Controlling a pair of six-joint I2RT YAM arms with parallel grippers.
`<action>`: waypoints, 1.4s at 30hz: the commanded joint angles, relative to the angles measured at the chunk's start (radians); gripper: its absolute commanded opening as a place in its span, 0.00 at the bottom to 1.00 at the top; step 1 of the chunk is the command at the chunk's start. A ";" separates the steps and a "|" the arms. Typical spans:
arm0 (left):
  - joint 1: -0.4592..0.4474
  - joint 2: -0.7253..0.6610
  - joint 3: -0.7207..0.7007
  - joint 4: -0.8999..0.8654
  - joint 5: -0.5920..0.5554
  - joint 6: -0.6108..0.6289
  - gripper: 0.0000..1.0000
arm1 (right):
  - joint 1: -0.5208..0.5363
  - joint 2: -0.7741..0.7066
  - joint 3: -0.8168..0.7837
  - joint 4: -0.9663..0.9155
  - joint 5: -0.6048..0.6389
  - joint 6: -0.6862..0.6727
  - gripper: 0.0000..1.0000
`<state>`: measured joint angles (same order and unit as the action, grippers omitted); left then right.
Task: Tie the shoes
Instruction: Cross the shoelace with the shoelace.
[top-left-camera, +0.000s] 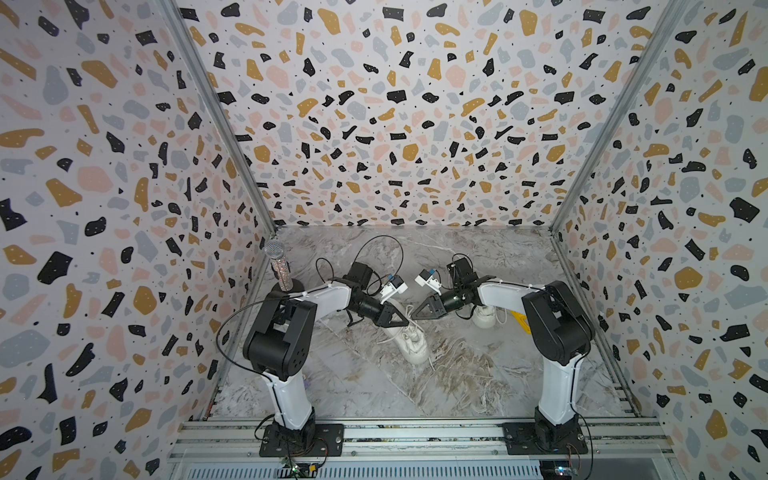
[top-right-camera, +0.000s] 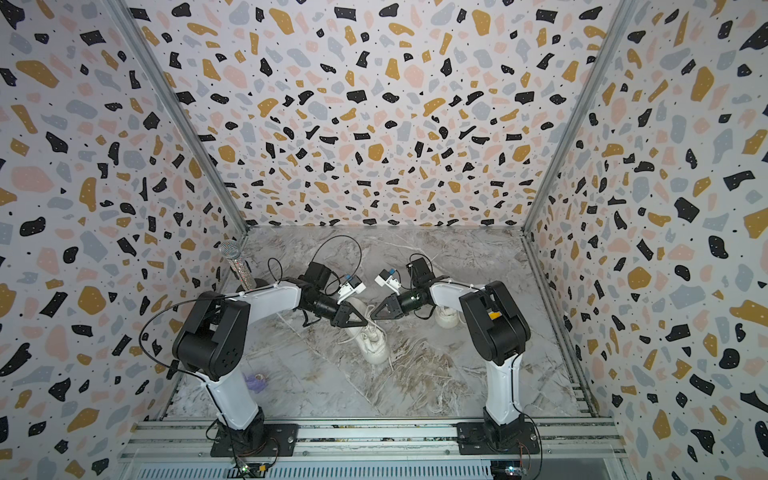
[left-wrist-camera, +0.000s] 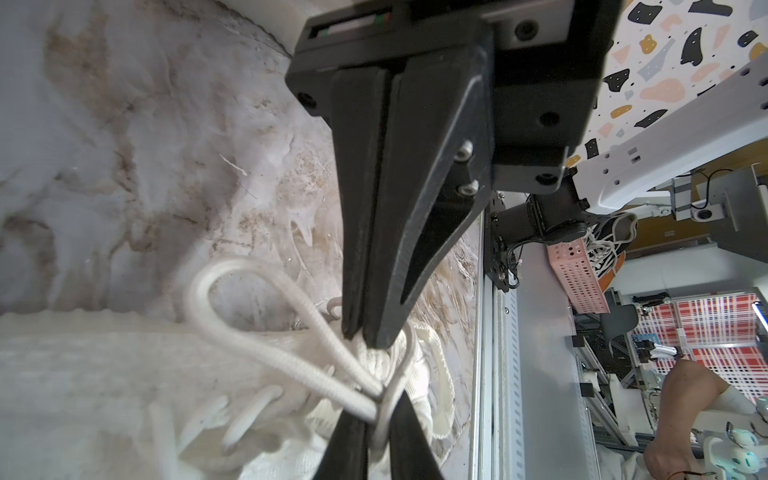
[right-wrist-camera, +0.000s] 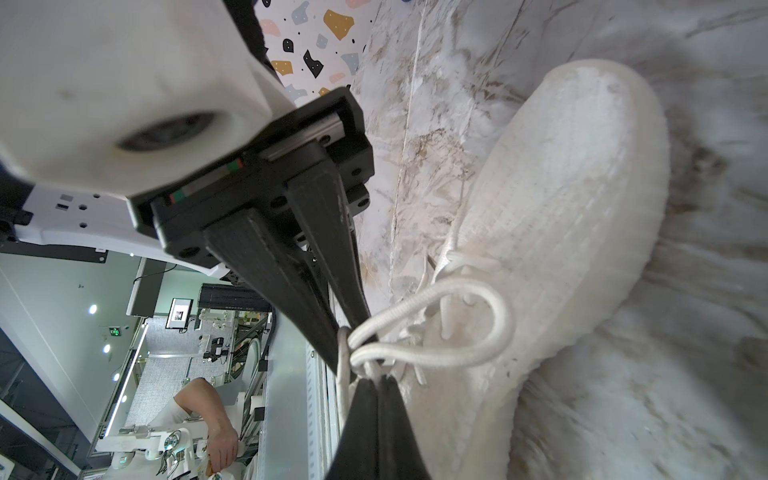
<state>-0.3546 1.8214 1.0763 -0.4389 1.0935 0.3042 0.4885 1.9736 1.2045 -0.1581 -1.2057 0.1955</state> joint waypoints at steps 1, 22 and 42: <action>0.001 0.007 0.027 -0.020 0.044 0.026 0.17 | -0.004 -0.048 0.007 -0.020 -0.008 -0.027 0.00; 0.002 0.035 0.057 -0.042 0.076 0.004 0.37 | -0.005 -0.051 0.009 -0.063 0.011 -0.074 0.00; 0.002 0.073 0.085 -0.052 0.086 -0.046 0.36 | -0.003 -0.055 0.009 -0.064 0.019 -0.077 0.00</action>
<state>-0.3546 1.8801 1.1305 -0.4789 1.1481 0.2676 0.4881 1.9736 1.2045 -0.2092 -1.1839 0.1329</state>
